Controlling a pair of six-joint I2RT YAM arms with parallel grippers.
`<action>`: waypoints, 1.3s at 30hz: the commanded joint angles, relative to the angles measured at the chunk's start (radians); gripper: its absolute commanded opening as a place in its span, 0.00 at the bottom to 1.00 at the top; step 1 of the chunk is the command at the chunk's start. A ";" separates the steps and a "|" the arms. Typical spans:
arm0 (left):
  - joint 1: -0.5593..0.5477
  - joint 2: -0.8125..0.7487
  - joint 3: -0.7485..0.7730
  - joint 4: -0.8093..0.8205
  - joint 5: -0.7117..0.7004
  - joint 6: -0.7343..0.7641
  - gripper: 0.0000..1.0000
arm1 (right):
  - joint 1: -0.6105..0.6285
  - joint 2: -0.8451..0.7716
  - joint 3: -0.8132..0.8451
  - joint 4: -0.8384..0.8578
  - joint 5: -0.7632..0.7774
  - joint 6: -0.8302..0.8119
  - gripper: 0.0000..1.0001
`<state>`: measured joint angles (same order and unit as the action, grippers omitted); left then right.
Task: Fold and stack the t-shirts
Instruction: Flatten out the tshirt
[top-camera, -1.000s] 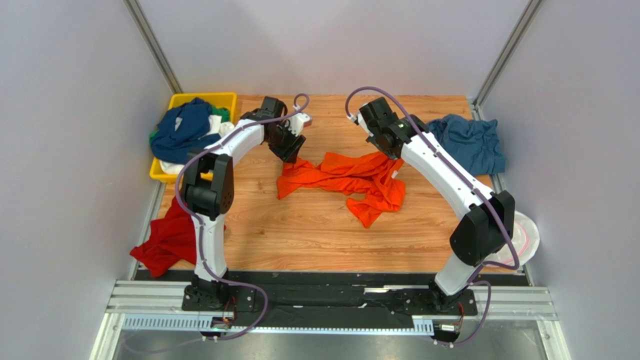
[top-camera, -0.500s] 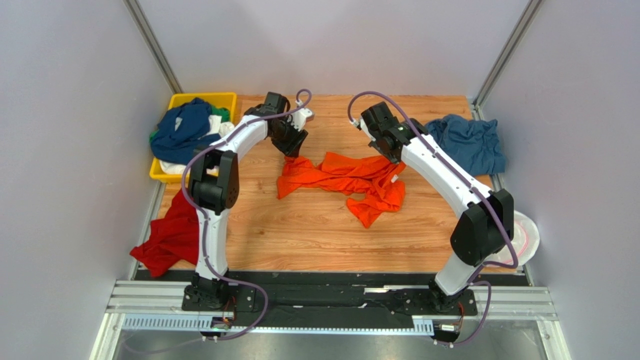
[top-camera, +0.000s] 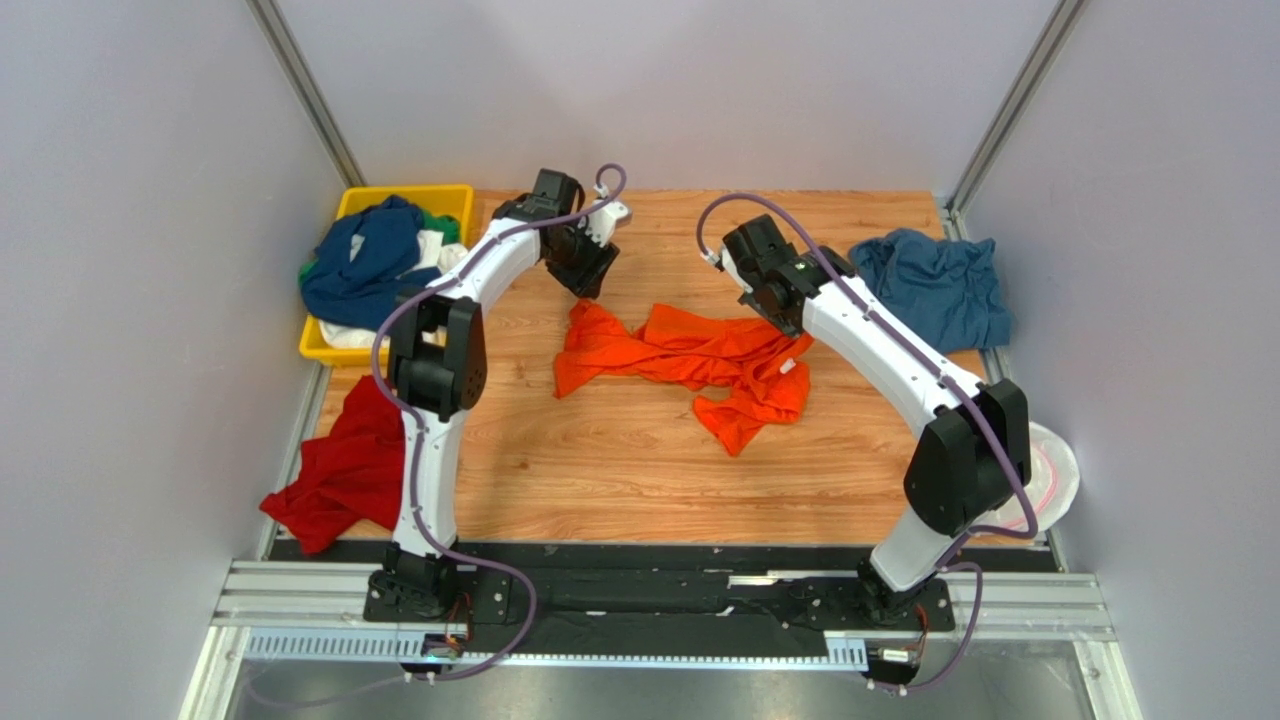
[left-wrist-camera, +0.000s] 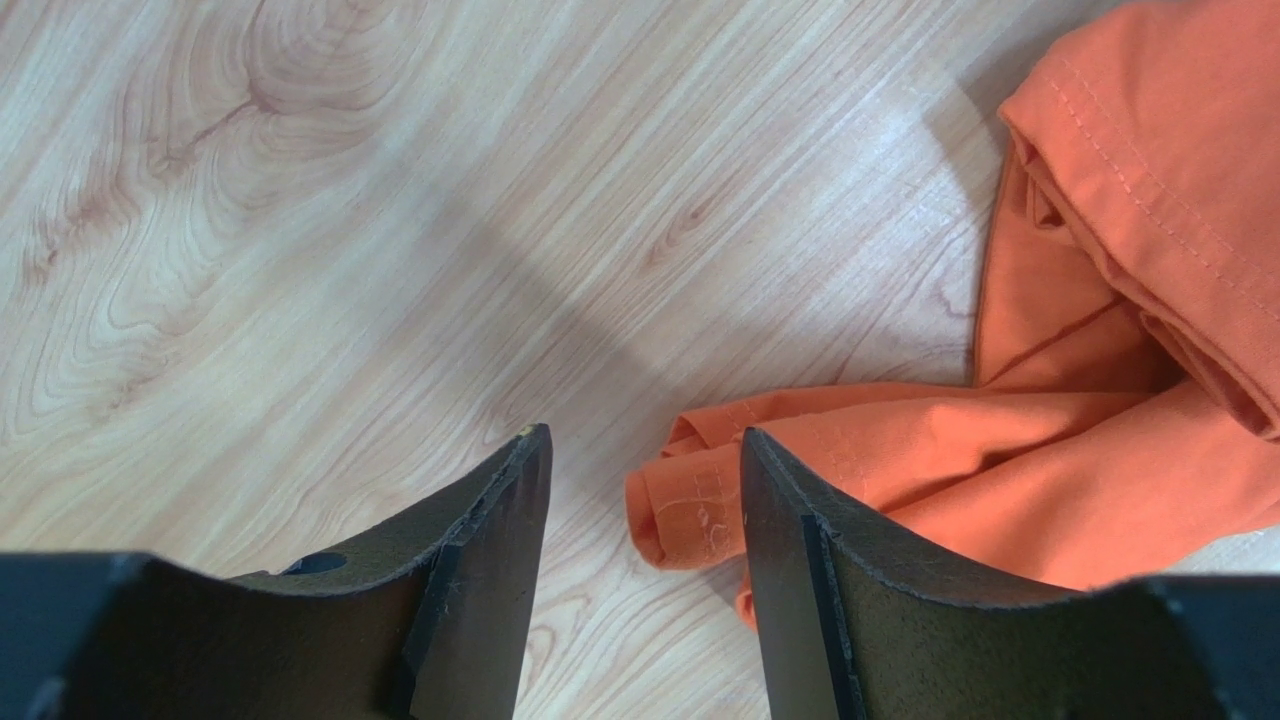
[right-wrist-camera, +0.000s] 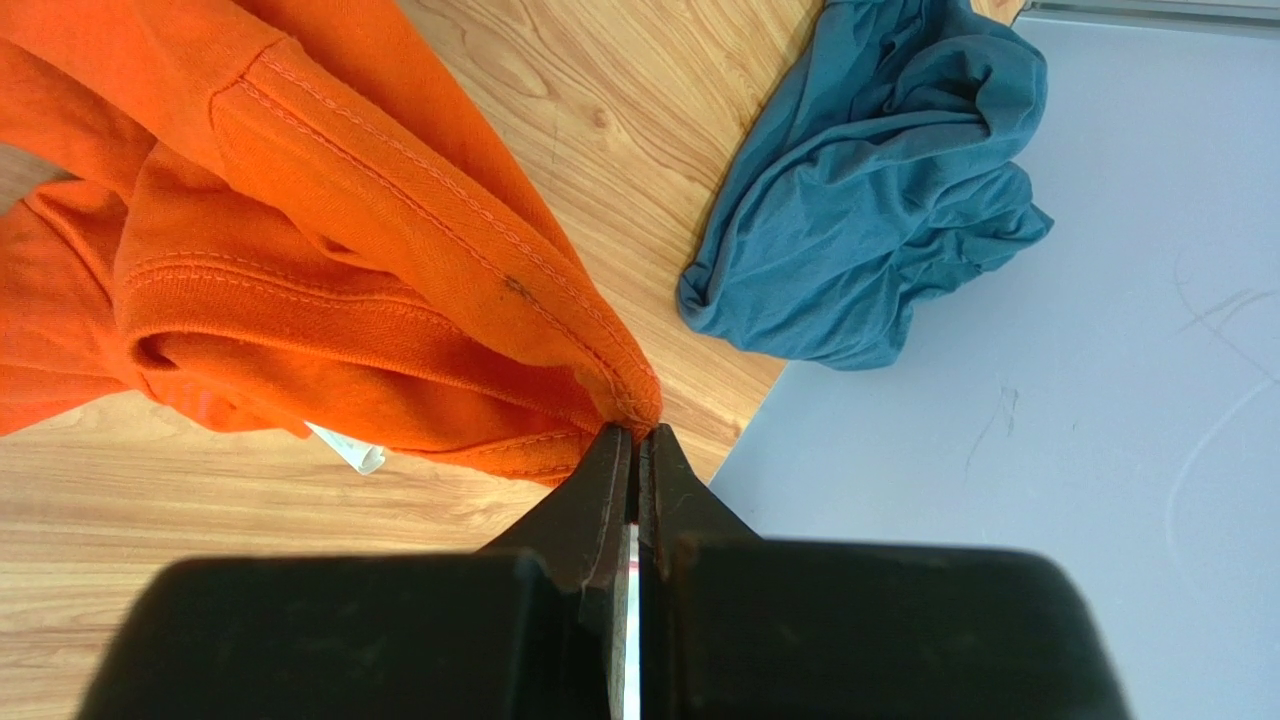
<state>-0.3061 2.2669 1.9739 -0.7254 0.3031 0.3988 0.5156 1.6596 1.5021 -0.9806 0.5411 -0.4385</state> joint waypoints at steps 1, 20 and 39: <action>-0.004 -0.082 -0.006 0.003 -0.016 -0.003 0.58 | -0.005 -0.043 0.000 0.034 -0.001 0.020 0.00; 0.067 -0.579 -0.664 0.066 0.022 0.130 0.58 | -0.005 -0.067 -0.071 0.048 -0.059 0.067 0.00; -0.011 -0.526 -0.730 0.069 0.123 0.037 0.57 | -0.006 -0.086 -0.088 0.048 -0.049 0.061 0.00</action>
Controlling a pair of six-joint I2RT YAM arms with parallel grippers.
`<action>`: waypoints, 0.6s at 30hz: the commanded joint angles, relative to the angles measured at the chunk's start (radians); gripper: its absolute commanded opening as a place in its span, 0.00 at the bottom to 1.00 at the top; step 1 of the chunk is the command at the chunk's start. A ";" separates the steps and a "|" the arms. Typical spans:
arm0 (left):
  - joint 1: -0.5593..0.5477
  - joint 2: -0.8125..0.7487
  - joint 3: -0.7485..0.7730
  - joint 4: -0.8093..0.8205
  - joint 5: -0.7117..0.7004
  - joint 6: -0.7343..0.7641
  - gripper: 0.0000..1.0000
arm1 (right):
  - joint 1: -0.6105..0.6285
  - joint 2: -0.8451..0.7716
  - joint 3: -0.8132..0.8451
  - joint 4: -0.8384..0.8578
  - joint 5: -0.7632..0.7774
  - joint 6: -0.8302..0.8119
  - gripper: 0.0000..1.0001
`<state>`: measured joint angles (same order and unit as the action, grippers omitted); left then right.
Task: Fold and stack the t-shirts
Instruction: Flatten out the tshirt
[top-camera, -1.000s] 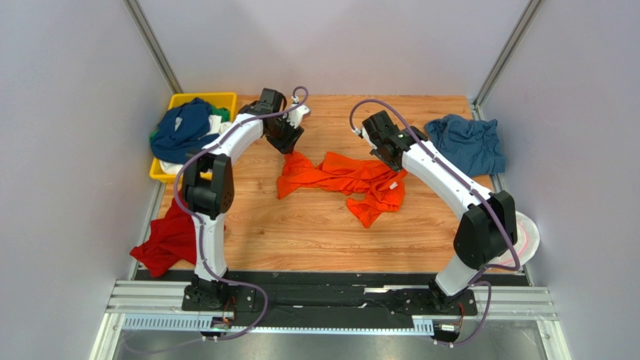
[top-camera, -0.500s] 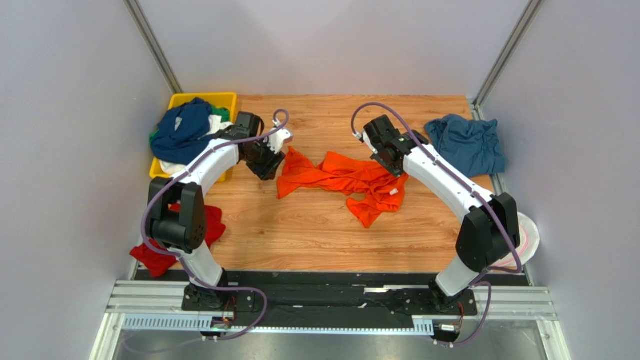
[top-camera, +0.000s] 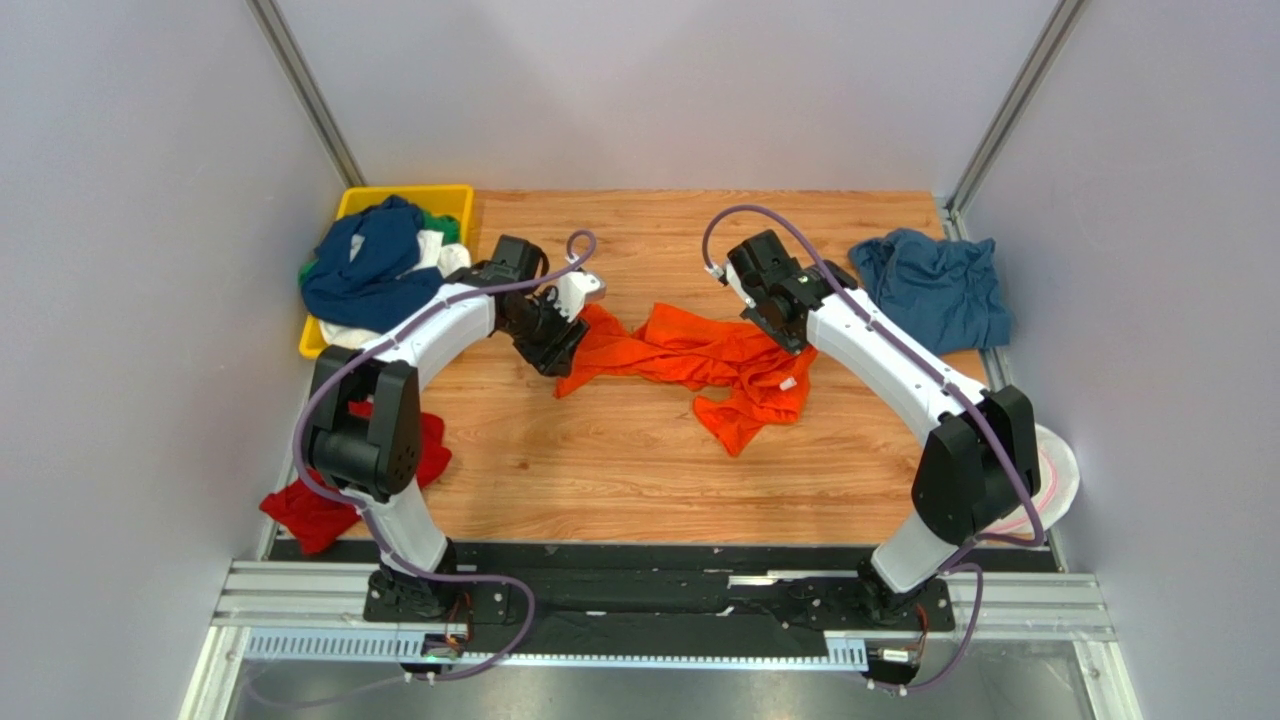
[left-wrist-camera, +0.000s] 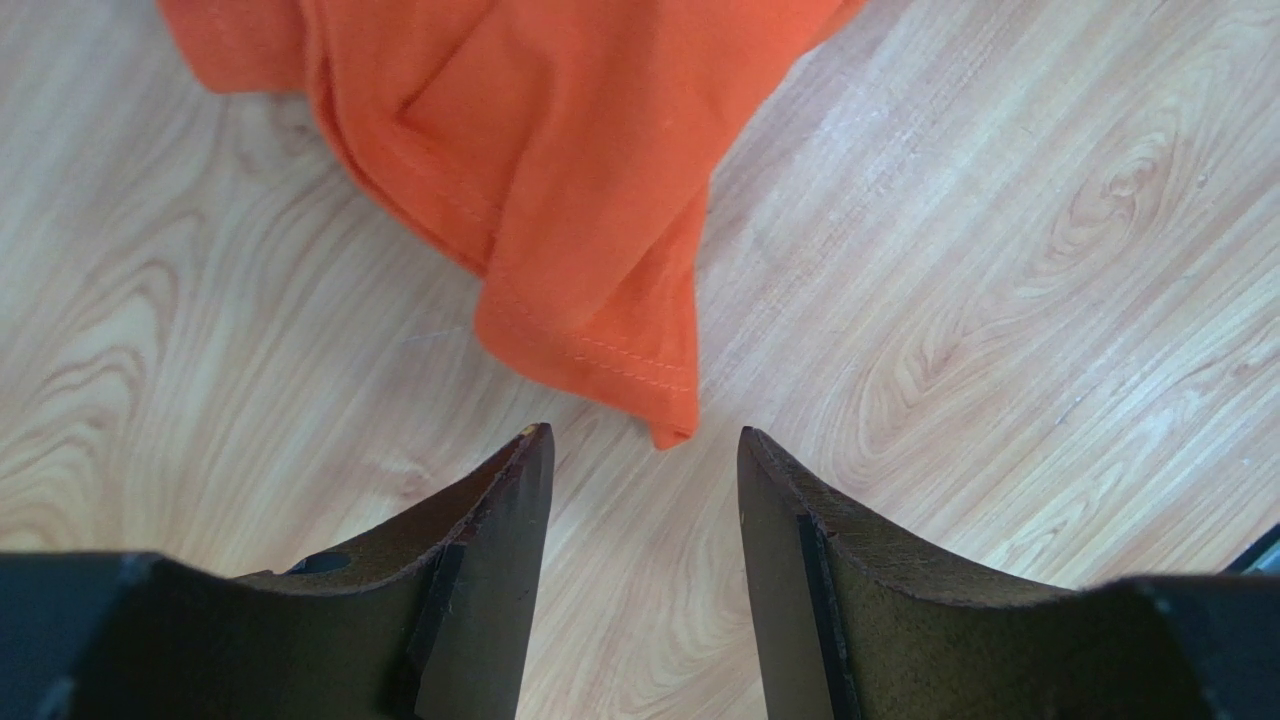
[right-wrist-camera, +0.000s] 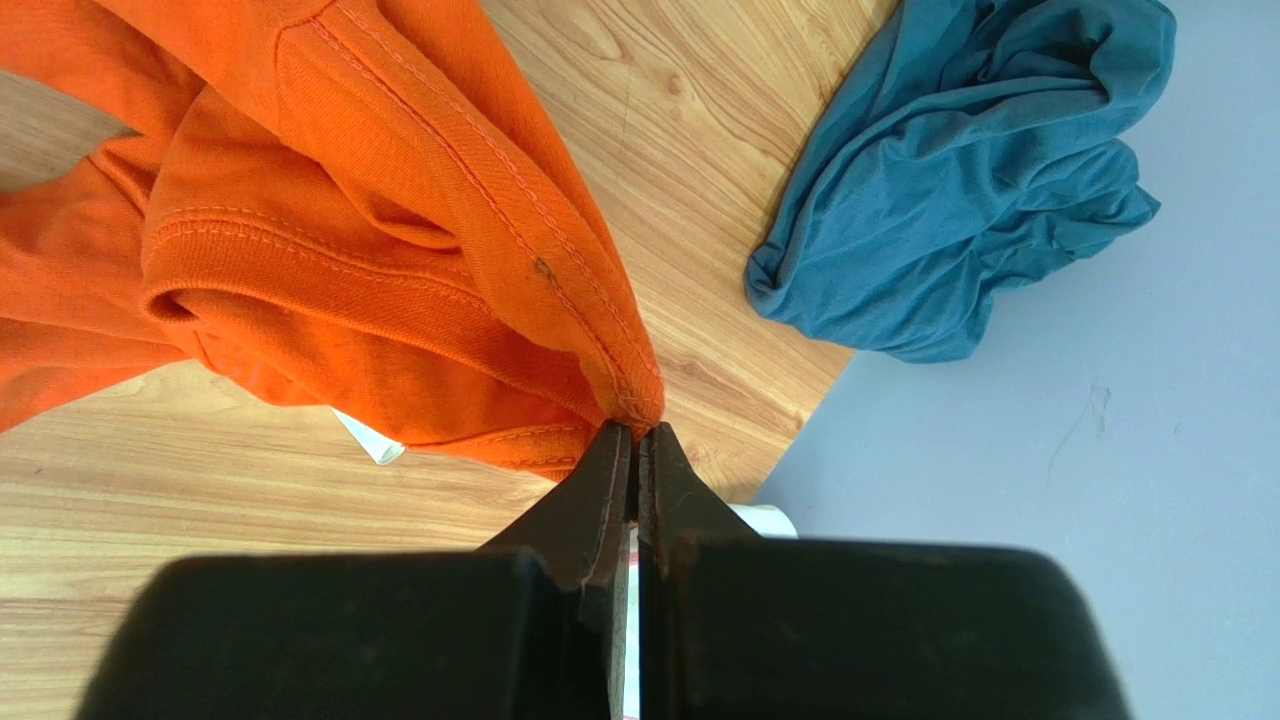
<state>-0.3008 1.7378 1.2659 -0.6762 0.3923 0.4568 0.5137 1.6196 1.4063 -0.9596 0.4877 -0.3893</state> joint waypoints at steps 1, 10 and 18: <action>-0.018 0.003 -0.037 0.029 0.031 -0.024 0.57 | -0.003 -0.049 0.007 0.027 0.003 0.012 0.00; -0.018 0.032 -0.046 0.032 -0.020 -0.009 0.57 | -0.003 -0.055 -0.004 0.030 -0.008 0.017 0.00; -0.018 0.054 -0.068 0.030 -0.041 -0.010 0.57 | -0.003 -0.061 -0.018 0.035 -0.005 0.013 0.00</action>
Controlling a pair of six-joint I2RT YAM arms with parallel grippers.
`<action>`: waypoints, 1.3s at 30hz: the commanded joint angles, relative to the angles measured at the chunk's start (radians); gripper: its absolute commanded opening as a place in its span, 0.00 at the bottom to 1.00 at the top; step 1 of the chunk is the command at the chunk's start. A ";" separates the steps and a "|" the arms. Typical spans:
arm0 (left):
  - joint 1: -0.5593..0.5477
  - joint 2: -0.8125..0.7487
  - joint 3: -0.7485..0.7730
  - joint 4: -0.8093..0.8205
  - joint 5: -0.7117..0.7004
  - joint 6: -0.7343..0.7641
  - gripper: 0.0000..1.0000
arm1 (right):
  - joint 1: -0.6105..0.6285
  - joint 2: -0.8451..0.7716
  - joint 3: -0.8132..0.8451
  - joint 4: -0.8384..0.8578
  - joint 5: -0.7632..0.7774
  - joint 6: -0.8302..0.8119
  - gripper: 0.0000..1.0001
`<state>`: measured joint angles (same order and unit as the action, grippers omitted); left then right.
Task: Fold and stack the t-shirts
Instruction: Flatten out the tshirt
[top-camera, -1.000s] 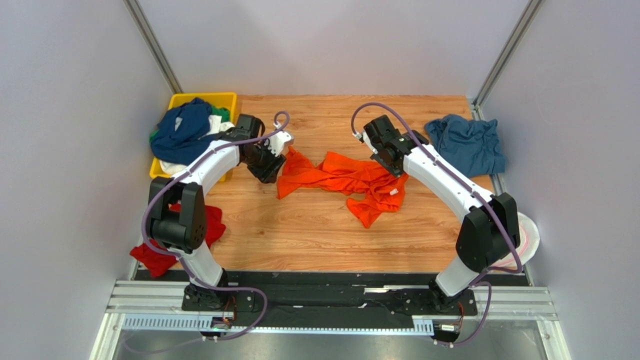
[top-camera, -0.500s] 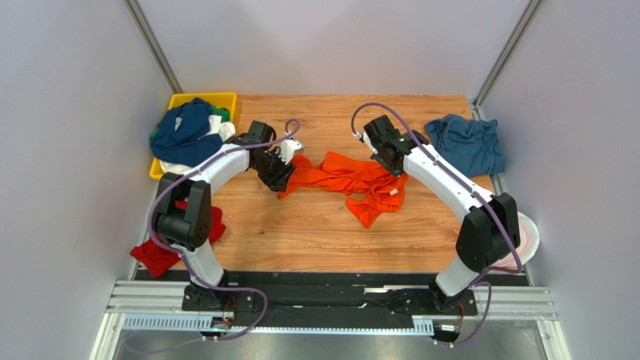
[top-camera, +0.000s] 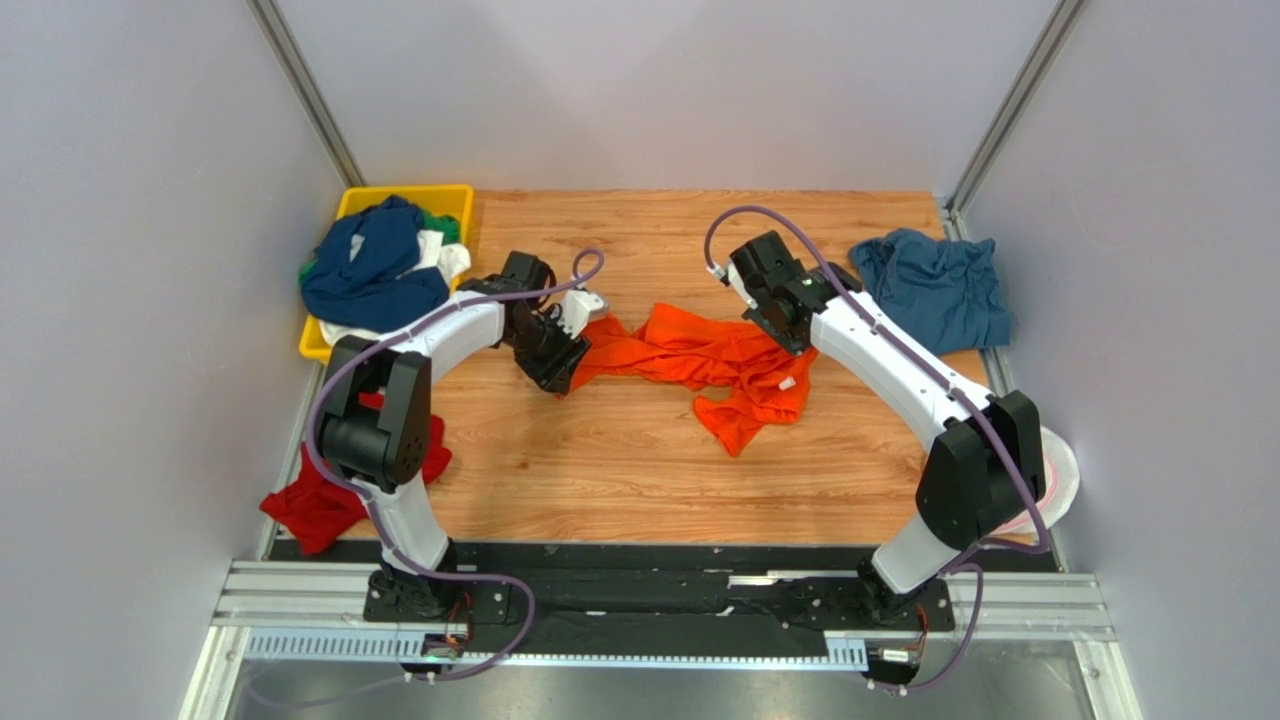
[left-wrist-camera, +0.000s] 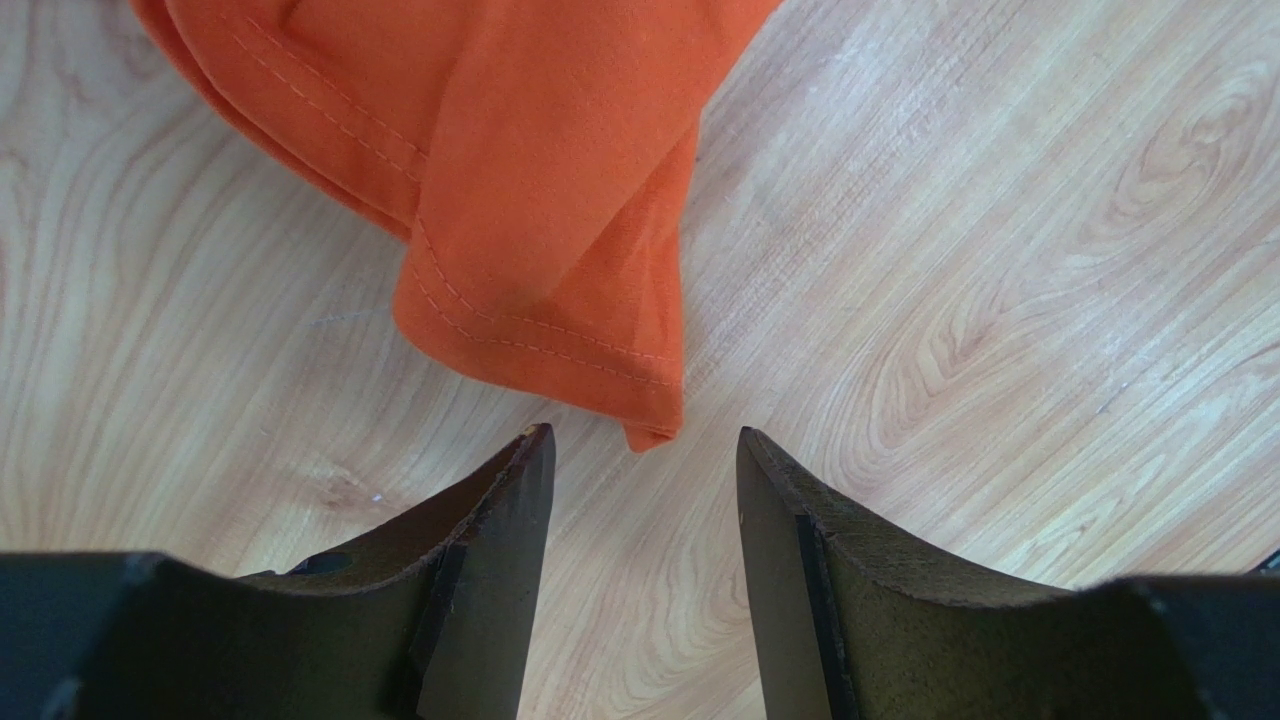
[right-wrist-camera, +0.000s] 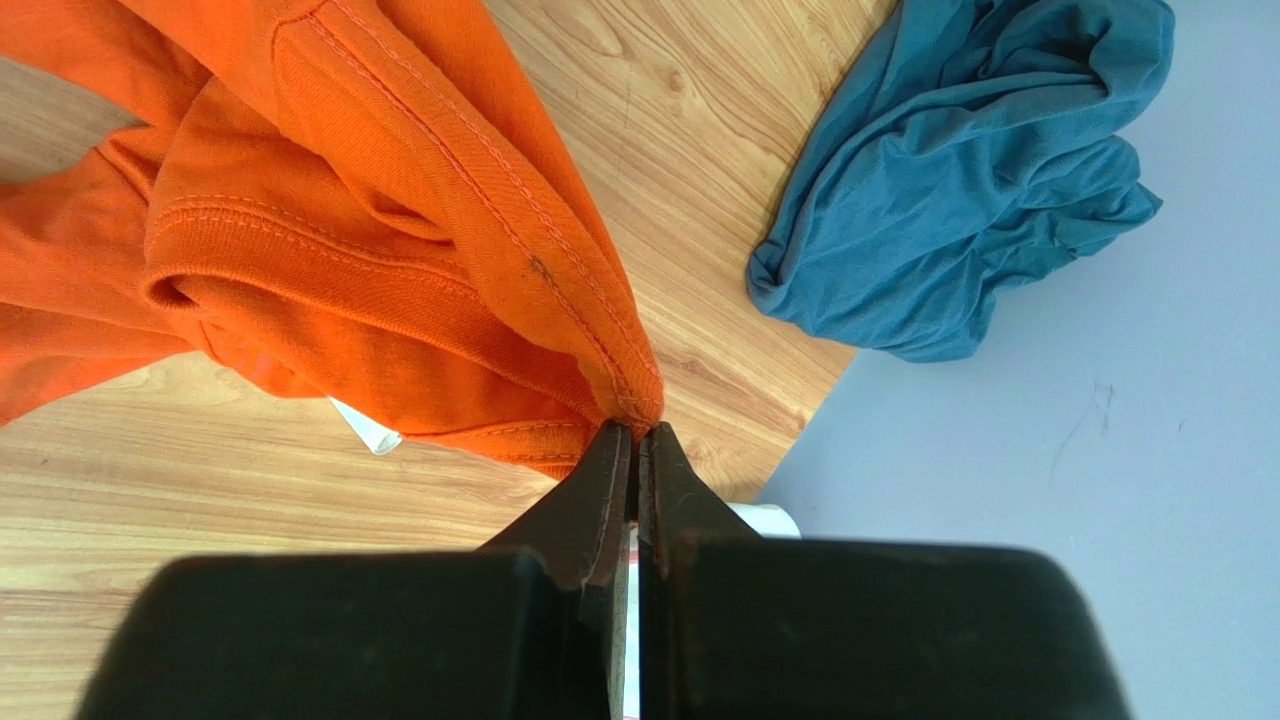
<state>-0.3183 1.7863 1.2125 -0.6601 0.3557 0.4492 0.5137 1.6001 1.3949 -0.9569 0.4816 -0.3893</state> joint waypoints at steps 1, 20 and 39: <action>-0.001 0.010 -0.021 0.016 -0.004 -0.003 0.57 | -0.003 -0.043 -0.005 0.035 0.002 0.013 0.00; -0.033 0.097 0.084 -0.042 -0.009 -0.023 0.44 | -0.003 -0.078 -0.020 0.030 0.006 0.010 0.00; -0.013 -0.208 0.330 -0.199 -0.138 -0.064 0.00 | -0.046 0.004 0.392 0.033 0.118 -0.157 0.00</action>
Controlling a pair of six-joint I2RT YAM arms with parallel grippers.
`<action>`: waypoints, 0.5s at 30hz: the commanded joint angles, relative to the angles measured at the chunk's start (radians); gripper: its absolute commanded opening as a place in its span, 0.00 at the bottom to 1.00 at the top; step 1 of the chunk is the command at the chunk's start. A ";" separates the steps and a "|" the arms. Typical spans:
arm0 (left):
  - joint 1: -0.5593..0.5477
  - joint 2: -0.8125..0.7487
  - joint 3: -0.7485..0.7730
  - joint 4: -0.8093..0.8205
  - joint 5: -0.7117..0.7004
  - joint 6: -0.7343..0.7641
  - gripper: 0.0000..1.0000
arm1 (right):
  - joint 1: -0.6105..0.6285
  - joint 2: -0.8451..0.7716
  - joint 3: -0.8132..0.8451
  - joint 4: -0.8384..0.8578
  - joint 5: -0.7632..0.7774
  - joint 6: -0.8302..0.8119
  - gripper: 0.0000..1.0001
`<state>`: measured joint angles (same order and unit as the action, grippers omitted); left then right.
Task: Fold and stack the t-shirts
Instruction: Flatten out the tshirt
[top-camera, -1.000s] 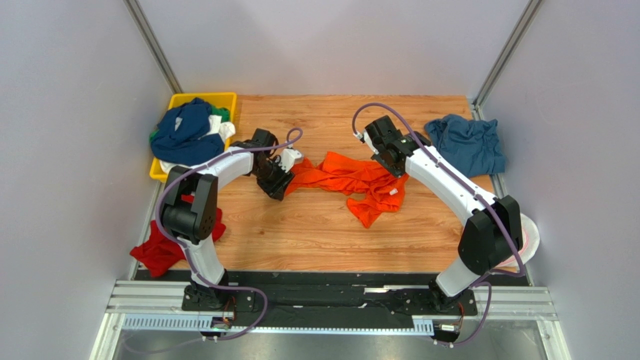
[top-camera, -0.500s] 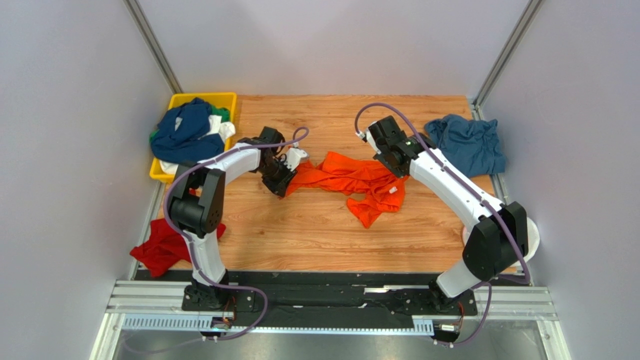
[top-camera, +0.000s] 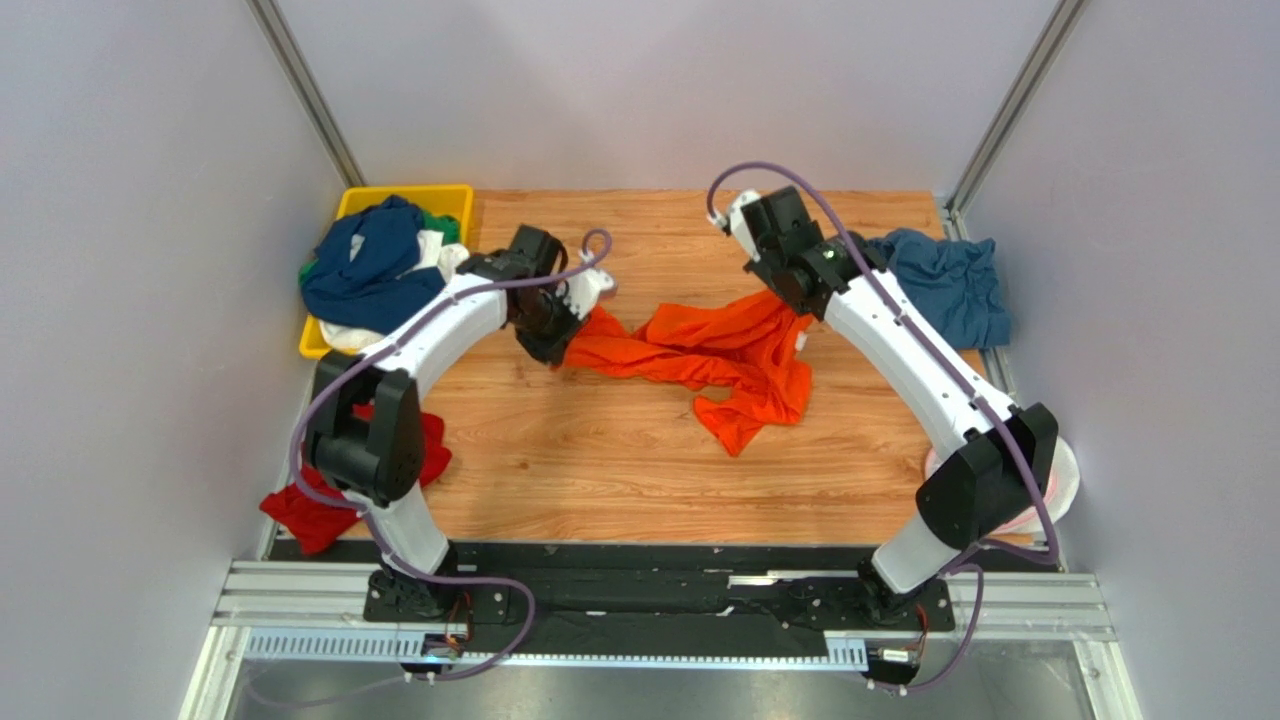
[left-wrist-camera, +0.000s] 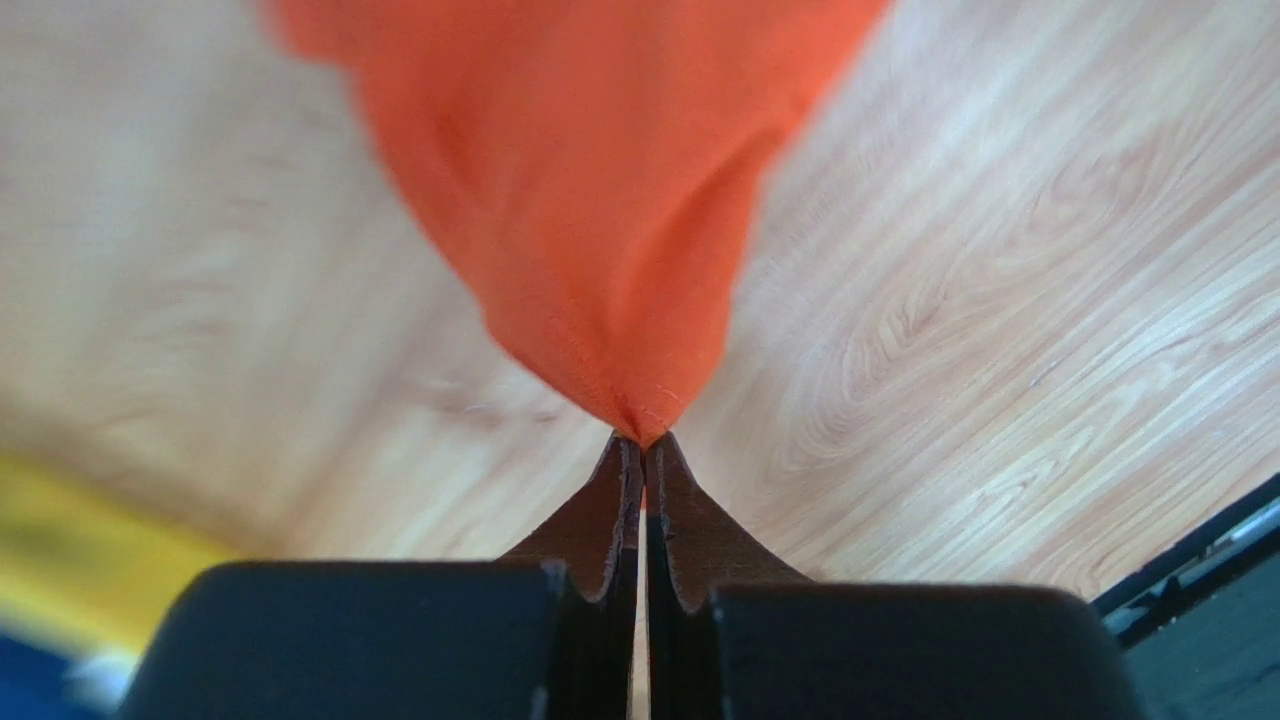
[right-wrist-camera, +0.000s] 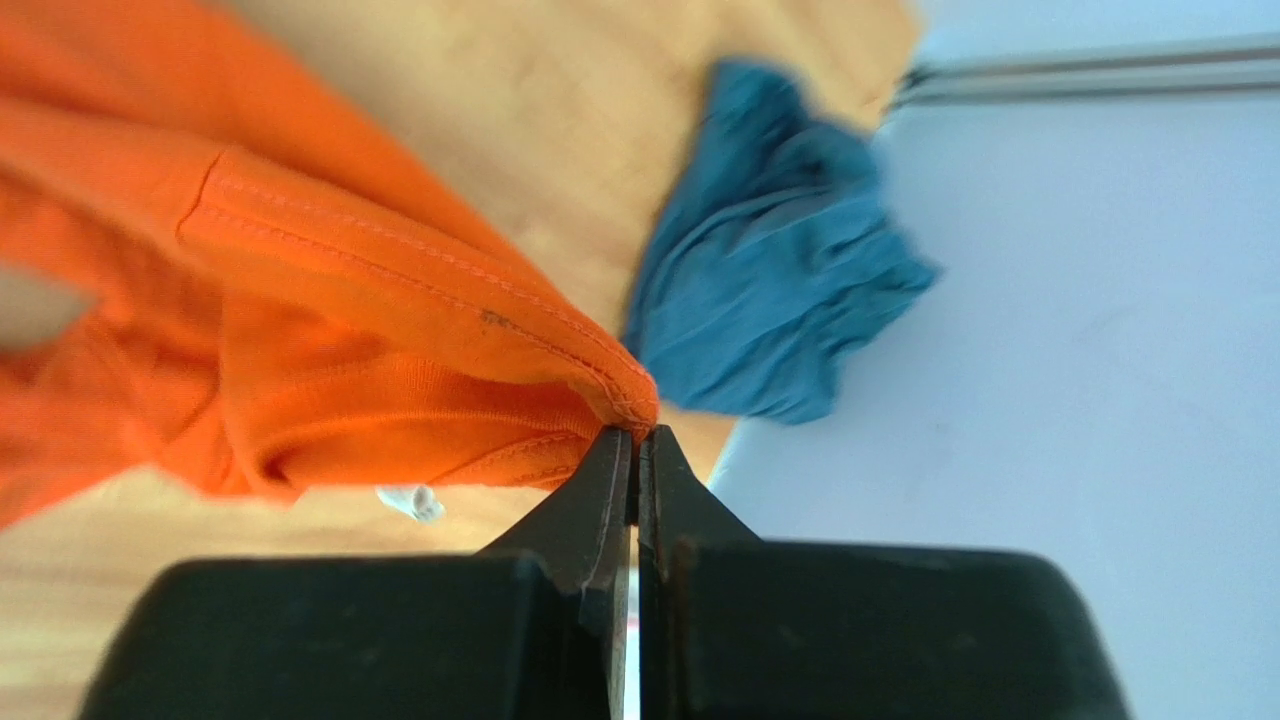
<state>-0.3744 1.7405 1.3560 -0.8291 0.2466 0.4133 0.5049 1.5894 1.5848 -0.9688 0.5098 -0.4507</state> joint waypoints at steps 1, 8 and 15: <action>0.060 -0.201 0.216 -0.025 -0.023 -0.037 0.00 | -0.045 0.021 0.245 0.045 0.093 -0.104 0.00; 0.118 -0.249 0.492 -0.022 -0.088 -0.064 0.00 | -0.091 0.018 0.371 0.175 0.124 -0.224 0.00; 0.150 -0.223 0.607 -0.013 -0.127 -0.125 0.00 | -0.163 0.029 0.474 0.239 0.085 -0.255 0.00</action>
<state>-0.2428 1.4864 1.9106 -0.8196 0.1509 0.3431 0.3683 1.6360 1.9739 -0.8185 0.5838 -0.6407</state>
